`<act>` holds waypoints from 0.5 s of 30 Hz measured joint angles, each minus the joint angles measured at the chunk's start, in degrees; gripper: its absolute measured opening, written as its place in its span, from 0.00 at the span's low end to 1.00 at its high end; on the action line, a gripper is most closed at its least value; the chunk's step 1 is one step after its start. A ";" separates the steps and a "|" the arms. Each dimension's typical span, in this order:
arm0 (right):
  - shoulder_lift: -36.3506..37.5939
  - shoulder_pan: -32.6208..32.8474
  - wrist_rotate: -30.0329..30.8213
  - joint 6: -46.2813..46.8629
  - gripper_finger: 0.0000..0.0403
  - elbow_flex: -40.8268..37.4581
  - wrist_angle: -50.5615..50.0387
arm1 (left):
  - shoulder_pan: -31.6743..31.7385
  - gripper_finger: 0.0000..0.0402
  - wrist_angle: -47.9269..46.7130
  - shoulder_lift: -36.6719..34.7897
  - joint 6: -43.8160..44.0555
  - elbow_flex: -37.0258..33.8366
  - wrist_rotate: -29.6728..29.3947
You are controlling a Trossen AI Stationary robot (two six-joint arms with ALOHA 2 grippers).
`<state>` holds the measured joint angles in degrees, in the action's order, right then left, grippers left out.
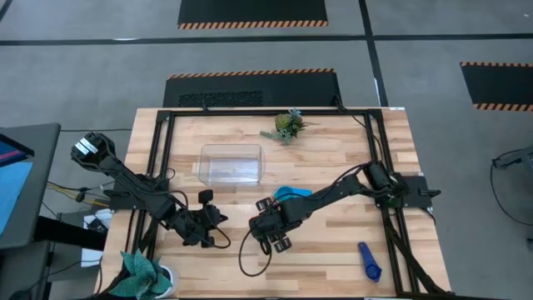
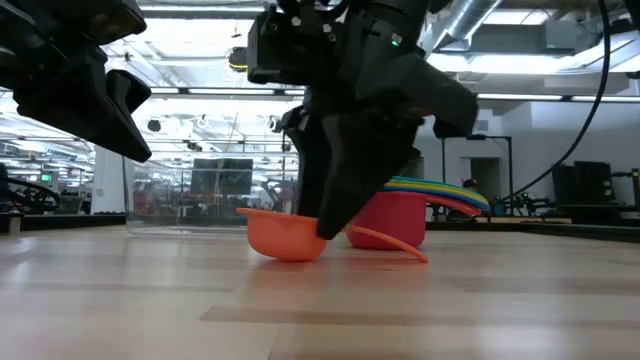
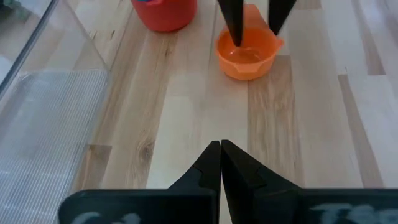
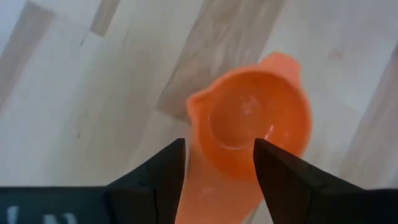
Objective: Nest measuring cups in basket
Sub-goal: Stack the orange measuring cup on top of the light blue measuring cup
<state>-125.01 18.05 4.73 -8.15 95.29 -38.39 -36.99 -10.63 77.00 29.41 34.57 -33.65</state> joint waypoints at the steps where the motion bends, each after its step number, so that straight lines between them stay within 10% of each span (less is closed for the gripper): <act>1: -0.02 -0.25 -0.14 0.63 0.52 -0.02 -0.04 | 0.00 0.00 0.02 -0.01 0.00 0.00 0.00; 15: 0.02 0.91 -0.37 2.76 0.45 0.09 0.25 | 0.00 0.00 0.09 0.00 -0.11 0.00 -0.02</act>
<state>-124.99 18.96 4.36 -5.39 95.37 -38.14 -36.99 -10.55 77.00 29.30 34.57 -33.66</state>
